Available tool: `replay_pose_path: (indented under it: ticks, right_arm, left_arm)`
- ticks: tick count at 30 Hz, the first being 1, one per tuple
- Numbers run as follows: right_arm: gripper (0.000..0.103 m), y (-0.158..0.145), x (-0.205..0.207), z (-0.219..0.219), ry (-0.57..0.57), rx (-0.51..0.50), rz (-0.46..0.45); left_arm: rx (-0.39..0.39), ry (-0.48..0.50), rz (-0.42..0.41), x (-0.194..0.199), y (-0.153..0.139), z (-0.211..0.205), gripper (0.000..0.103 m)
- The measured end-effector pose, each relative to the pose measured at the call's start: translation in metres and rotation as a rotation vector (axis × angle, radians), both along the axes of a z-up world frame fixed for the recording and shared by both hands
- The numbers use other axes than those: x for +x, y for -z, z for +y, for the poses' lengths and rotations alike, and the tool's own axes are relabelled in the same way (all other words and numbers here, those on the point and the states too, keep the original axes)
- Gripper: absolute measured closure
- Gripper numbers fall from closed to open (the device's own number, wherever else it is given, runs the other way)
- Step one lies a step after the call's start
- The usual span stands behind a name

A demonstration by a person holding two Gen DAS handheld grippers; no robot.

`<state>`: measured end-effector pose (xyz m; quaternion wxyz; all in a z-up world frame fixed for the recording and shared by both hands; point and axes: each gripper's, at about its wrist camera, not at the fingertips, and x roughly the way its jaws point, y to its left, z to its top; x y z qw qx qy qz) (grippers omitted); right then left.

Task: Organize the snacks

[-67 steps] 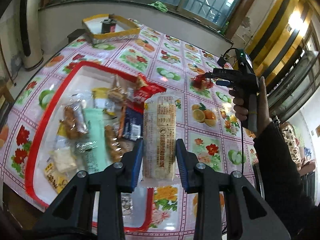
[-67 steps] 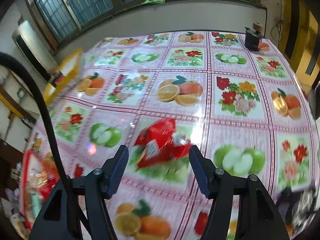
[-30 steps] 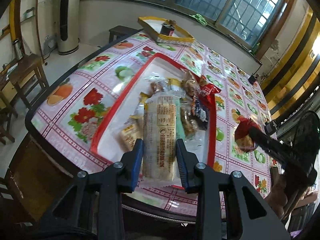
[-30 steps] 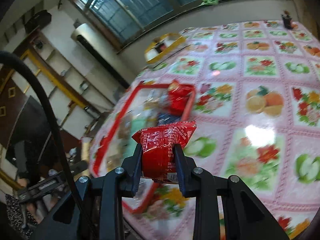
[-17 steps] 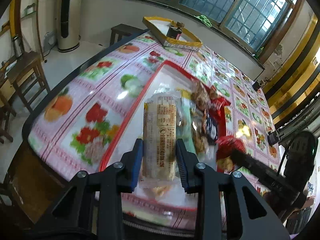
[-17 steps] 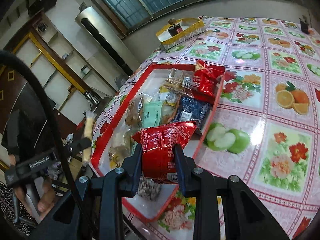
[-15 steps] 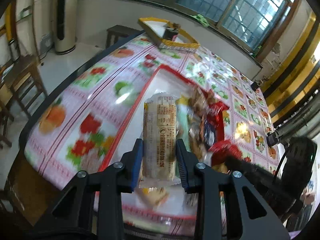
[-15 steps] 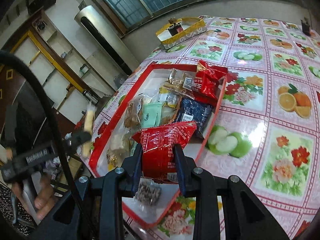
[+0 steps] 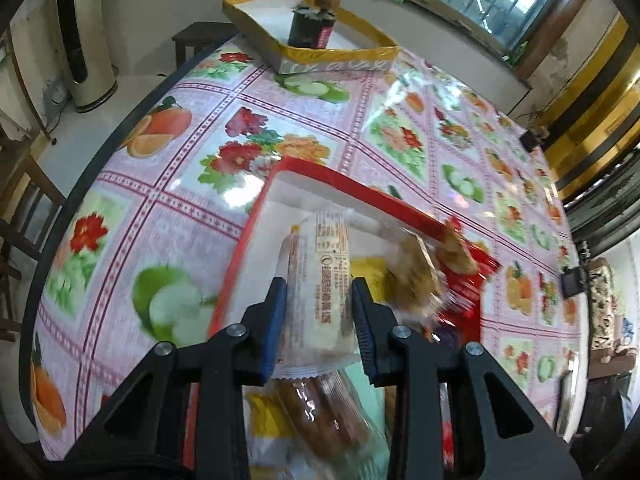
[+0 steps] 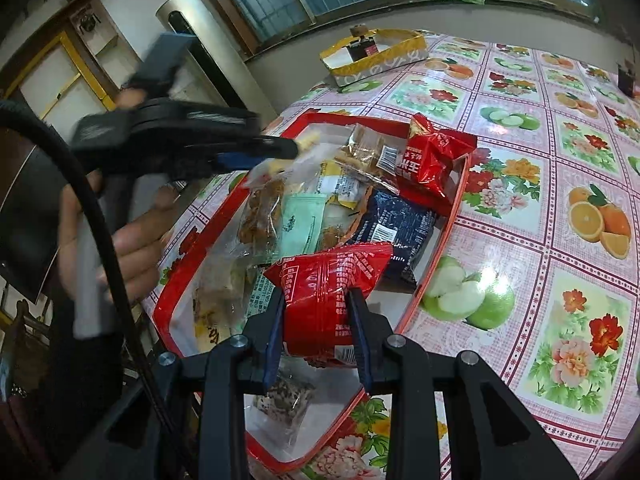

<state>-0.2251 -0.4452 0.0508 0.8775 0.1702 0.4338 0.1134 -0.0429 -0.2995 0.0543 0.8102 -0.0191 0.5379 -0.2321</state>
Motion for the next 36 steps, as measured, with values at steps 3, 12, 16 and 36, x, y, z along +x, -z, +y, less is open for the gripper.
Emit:
replay_pose_path:
  ticks: [3, 12, 16, 36]
  right_arm:
    - [0.073, 0.002, 0.003, 0.002, -0.007, 0.010, 0.009]
    - [0.047, -0.016, -0.013, -0.010, 0.004, 0.109, -0.077]
    - [0.038, -0.030, -0.034, -0.015, 0.040, 0.093, -0.121]
    - [0.035, -0.055, -0.099, 0.012, 0.129, -0.044, -0.140]
  left_arm:
    - [-0.010, 0.006, 0.011, 0.001, 0.003, 0.000, 0.068]
    - [-0.059, -0.055, -0.178, -0.060, -0.054, 0.046, 0.031]
    - [0.015, -0.162, -0.300, -0.125, -0.062, 0.065, 0.019]
    - [0.233, -0.312, -0.454, -0.259, -0.071, 0.071, 0.012]
